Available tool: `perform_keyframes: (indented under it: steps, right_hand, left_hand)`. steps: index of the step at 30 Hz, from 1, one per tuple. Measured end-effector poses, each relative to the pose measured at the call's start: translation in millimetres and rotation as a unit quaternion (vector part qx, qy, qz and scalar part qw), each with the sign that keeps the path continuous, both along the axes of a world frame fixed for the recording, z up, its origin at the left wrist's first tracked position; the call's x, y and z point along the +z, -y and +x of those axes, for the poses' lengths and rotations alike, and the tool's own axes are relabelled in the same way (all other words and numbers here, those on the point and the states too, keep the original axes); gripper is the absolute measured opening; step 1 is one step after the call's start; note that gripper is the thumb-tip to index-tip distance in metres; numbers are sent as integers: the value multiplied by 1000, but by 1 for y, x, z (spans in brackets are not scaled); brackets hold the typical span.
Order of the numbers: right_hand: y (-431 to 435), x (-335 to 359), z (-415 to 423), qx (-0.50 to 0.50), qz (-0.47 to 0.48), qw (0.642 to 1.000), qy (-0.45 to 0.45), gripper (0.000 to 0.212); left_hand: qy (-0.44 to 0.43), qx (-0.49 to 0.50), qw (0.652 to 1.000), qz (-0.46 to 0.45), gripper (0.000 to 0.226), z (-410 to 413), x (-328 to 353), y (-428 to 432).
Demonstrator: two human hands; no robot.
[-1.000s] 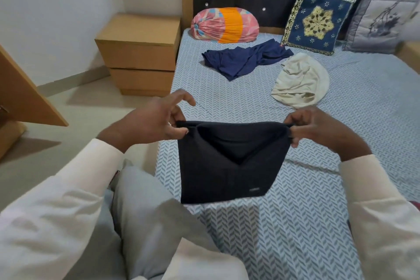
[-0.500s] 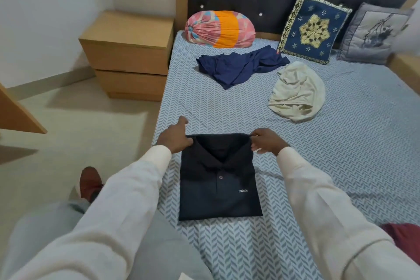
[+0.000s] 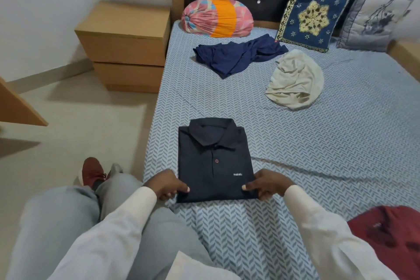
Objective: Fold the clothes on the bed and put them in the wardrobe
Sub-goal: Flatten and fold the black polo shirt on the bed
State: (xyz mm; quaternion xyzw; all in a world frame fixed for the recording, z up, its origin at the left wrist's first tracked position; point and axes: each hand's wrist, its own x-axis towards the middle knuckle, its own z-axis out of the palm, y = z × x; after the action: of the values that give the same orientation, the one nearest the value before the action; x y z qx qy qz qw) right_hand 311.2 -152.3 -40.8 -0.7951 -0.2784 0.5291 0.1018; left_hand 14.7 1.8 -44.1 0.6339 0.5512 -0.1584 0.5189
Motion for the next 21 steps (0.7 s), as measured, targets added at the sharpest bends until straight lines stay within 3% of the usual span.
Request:
perform_keyframes:
  steps: [2,5,11,15,17,19,21]
  right_hand:
    - [5,4,-7,-24,5,999,-46,28]
    - [11,11,-12,-52,18,990,-128,35]
    - [24,11,-36,69,-70,978,-186,31]
    - [7,7,-31,116,-121,977,-134,43]
    - [-7,10,-20,116,-114,982,-93,48]
    - [-23,14,-7,81,-84,992,-49,48]
    - [-41,14,4,7,3,1000,9,32]
  left_hand:
    - [-16,-32,999,21,24,0,2,7]
    - [-23,-63,997,35,18,-7,14,7]
    - [-143,-230,959,85,26,-24,39,-4]
    - [-179,-282,941,50,34,-19,32,-4]
    - [-207,-336,916,73,38,-18,28,-3]
    - [-224,-379,894,83,46,-14,25,-2]
    - [-233,-371,898,39,42,-9,28,-12]
